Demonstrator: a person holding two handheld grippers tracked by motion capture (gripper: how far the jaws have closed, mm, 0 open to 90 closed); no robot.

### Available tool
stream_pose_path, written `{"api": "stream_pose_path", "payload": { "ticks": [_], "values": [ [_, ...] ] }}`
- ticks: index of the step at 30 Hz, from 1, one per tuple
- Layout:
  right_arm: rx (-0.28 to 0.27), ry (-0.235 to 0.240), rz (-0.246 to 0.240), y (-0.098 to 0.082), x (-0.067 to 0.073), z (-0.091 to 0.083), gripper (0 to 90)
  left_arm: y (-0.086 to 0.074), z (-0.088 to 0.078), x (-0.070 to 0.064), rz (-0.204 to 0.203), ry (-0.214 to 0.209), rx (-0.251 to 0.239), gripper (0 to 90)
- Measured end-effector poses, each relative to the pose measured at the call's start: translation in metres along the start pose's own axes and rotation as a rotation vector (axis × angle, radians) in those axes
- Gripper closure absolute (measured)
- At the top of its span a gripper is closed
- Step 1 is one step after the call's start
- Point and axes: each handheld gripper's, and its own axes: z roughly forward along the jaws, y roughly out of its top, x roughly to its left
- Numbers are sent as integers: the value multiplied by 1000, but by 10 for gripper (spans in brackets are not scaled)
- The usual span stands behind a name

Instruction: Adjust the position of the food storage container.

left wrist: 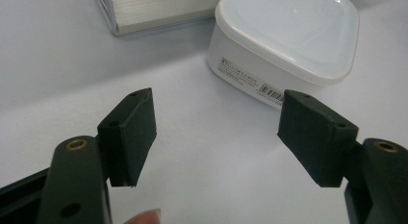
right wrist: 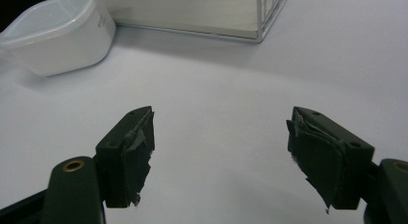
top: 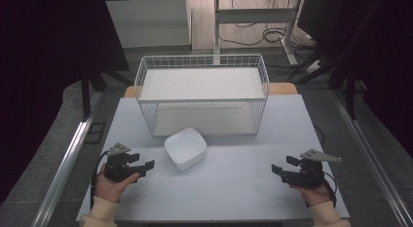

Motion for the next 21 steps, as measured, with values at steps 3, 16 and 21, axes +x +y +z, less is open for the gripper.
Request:
{"api": "stream_pose_path", "payload": {
  "ticks": [3,16,21],
  "values": [
    [6,4,-3,0,-1,0,245,1,0,-1,10,7,-1,293],
    [28,6,-20,-1,0,1,248,-1,-3,-4,21,3,2,327],
    [39,10,-18,-1,-2,4,248,-2,-5,-5,21,-11,9,356]
  ]
}}
